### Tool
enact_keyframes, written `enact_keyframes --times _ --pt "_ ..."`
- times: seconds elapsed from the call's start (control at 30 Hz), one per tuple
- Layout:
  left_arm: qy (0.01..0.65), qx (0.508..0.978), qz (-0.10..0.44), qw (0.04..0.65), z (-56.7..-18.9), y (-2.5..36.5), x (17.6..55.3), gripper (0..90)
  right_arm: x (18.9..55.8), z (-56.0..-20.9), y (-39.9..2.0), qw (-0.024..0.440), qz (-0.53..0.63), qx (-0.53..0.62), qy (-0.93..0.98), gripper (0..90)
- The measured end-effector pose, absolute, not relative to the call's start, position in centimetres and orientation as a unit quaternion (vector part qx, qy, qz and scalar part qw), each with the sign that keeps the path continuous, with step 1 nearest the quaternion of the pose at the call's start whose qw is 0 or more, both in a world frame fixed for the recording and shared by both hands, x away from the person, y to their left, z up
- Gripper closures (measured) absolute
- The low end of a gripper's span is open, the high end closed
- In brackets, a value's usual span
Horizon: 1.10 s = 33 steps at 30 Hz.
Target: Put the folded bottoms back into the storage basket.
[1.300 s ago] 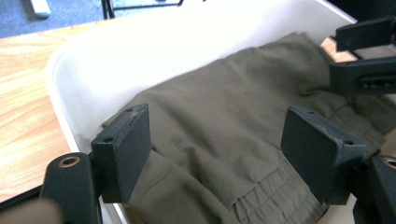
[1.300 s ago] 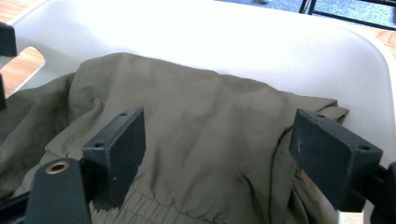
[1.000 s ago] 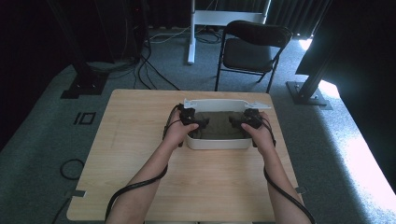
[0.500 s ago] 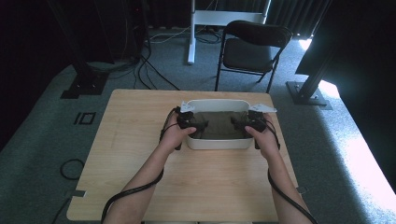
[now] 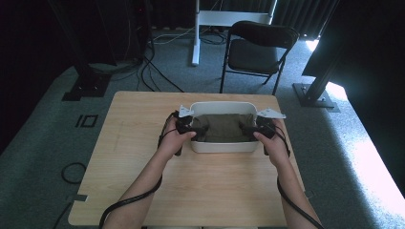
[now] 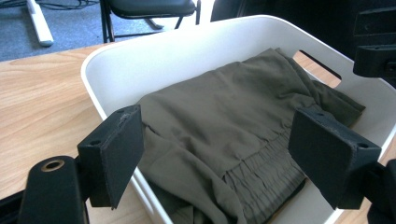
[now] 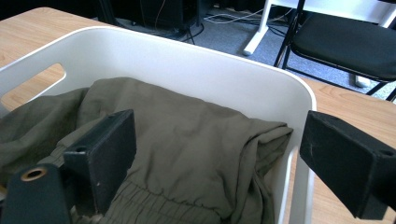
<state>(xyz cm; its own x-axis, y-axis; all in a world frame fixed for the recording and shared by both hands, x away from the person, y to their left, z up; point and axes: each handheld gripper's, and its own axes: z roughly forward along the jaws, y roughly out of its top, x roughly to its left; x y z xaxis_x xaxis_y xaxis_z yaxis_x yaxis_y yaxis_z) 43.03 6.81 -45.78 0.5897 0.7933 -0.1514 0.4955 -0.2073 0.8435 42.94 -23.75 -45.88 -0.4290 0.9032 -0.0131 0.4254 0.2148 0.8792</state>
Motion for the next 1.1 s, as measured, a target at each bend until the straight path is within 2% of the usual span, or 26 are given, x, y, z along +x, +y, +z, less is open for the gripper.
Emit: enact_keyframes --times 0.63,1.1 --pt "0.431 0.759 0.146 0.465 -46.1 8.6 40.7 19.5 40.4 -46.5 -25.0 0.287 0.432 0.458 0.722 10.6" --pt "0.421 0.773 0.163 0.445 -47.9 9.8 38.1 19.5 37.8 -48.5 -26.7 0.293 0.419 0.448 0.734 10.5"
